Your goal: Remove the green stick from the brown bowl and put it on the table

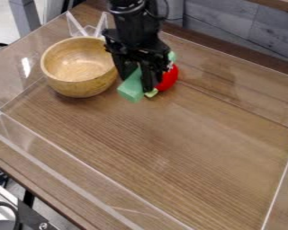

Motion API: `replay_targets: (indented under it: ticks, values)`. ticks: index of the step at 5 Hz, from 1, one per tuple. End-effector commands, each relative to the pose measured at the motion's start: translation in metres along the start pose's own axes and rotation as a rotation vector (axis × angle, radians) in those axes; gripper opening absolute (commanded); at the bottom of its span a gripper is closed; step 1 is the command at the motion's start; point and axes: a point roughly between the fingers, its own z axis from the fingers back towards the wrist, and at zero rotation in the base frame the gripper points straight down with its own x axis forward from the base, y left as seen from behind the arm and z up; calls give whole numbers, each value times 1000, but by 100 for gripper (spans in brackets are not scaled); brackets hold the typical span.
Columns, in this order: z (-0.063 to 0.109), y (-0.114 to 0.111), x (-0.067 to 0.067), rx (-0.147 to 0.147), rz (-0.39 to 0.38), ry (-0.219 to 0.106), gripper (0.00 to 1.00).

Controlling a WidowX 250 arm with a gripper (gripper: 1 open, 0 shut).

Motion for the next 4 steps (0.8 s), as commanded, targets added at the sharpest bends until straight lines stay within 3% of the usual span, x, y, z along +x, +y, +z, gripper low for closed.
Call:
replay_targets:
  ticks: [1, 3, 4]
  values:
    - [8, -3, 3, 25, -24, -45, 0]
    - [-10, -16, 4, 28, -27, -24, 0]
    - [-30, -32, 9, 29, -31, -8, 0]
